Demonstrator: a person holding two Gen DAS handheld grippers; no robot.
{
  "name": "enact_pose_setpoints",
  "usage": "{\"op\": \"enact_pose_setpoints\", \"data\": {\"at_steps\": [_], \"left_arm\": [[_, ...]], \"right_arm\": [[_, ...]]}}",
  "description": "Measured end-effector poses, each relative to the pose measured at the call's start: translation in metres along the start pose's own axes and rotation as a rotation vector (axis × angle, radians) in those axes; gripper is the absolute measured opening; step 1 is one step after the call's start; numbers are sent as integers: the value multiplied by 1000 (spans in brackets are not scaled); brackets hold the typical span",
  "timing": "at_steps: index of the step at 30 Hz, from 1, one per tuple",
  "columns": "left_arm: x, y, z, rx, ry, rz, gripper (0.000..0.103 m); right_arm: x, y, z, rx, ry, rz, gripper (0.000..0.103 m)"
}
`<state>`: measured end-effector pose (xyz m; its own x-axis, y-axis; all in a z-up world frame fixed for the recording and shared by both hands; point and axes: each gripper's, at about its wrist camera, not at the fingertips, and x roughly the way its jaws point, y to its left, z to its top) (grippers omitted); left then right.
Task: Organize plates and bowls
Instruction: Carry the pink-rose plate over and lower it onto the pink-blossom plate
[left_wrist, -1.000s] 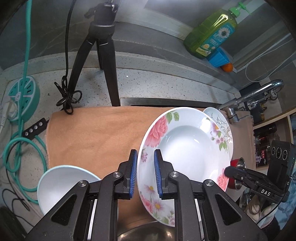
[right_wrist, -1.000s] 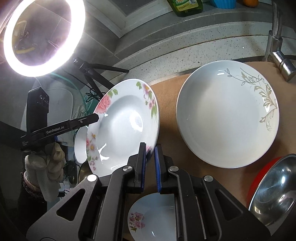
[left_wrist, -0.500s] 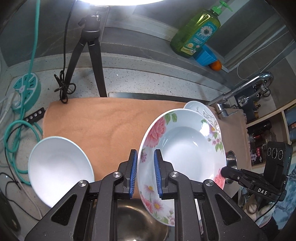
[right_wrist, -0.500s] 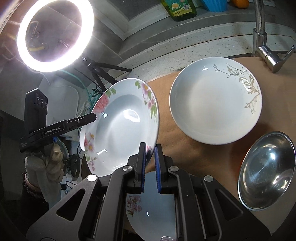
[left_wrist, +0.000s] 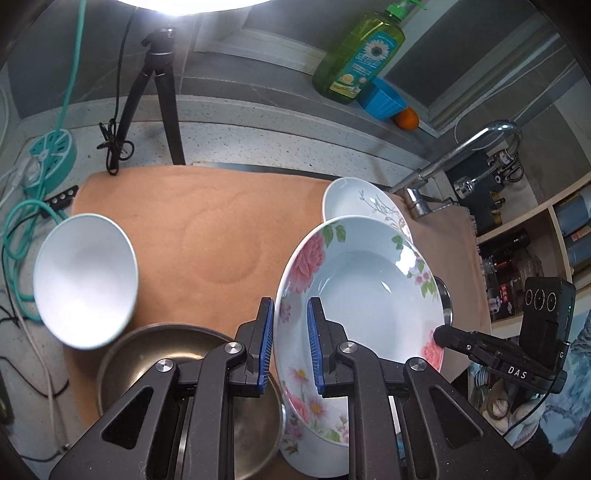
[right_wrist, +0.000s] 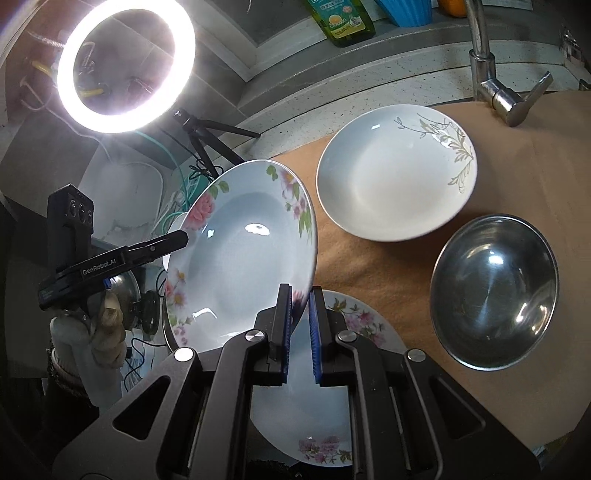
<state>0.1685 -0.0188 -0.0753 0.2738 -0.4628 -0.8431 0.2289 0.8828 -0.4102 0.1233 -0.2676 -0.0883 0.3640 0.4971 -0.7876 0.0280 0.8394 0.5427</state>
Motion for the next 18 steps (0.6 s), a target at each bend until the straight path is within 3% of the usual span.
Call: {"op": "enact_pose_setpoints", "data": {"at_steps": [18], "left_arm": [[1, -28, -63, -55, -8, -17, 16]], "right_arm": [[-27, -27, -33, -40, 38, -5, 9]]}}
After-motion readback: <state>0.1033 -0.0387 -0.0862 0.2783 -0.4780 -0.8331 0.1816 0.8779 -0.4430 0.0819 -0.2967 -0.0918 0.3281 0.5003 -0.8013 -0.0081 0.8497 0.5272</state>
